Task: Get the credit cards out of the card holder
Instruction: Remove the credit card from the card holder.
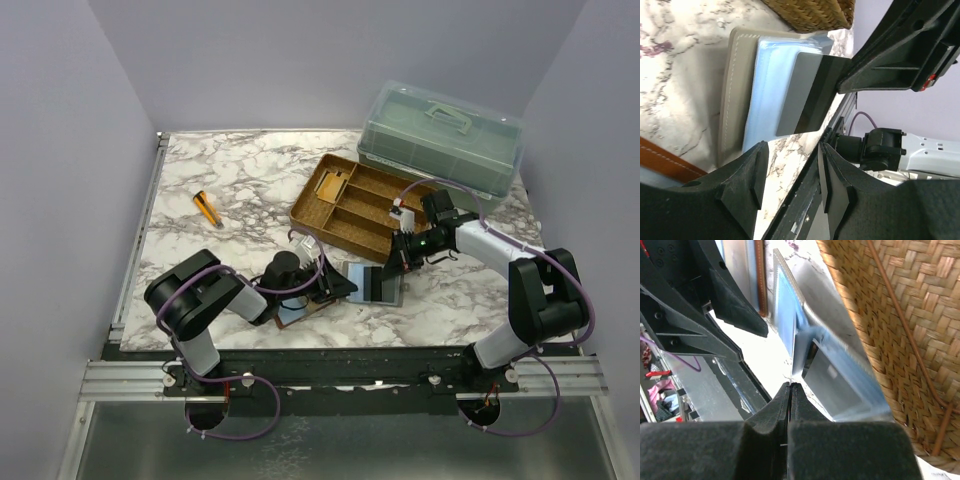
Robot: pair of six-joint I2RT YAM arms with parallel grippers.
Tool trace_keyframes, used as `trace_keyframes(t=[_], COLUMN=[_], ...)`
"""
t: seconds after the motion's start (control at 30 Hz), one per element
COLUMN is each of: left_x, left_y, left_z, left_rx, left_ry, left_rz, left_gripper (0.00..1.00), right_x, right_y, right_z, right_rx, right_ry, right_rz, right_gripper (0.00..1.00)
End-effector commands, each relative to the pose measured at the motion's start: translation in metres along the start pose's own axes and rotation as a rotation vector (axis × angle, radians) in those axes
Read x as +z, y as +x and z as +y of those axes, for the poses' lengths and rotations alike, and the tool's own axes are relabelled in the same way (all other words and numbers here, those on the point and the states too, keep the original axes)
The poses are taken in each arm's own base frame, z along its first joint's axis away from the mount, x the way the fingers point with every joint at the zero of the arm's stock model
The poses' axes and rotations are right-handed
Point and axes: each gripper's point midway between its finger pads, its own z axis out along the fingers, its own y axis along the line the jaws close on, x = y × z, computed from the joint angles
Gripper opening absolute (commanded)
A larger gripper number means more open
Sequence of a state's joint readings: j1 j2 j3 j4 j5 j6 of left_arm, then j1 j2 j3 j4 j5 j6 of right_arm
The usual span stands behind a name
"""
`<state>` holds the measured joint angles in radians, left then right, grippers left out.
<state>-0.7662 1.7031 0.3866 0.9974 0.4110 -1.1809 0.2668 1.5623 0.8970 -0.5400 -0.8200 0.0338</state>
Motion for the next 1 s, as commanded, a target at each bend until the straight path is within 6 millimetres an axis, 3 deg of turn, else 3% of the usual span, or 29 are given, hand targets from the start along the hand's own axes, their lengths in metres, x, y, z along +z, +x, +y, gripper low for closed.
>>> trace_keyframes(t=[0.0,0.27,0.47,0.97], left_x=[-0.001,-0.001,0.004,-0.005], left_y=[-0.006,-0.013,-0.011,-0.015], left_z=[0.011,-0.014,-0.018,-0.047], left_rx=[0.006,0.066,0.071,0.279], left_ry=[-0.033,0.032,0.051,0.150], left_rz=[-0.039,-0.042,-0.011,-0.023], left_gripper=[0.50,0.50,0.50,0.62], right_x=[-0.004,-0.013,-0.016,-0.030], right_y=[0.000,-0.004,0.002,-0.014], right_z=[-0.014,-0.025,-0.023,0.035], right_rx=[-0.032,-0.063,-0.071,-0.213], right_ry=[0.079,0.165,0.166,-0.066], right_rz=[0.039,0.076,0.083,-0.028], right_gripper=[0.00,0.00,0.00,0.00])
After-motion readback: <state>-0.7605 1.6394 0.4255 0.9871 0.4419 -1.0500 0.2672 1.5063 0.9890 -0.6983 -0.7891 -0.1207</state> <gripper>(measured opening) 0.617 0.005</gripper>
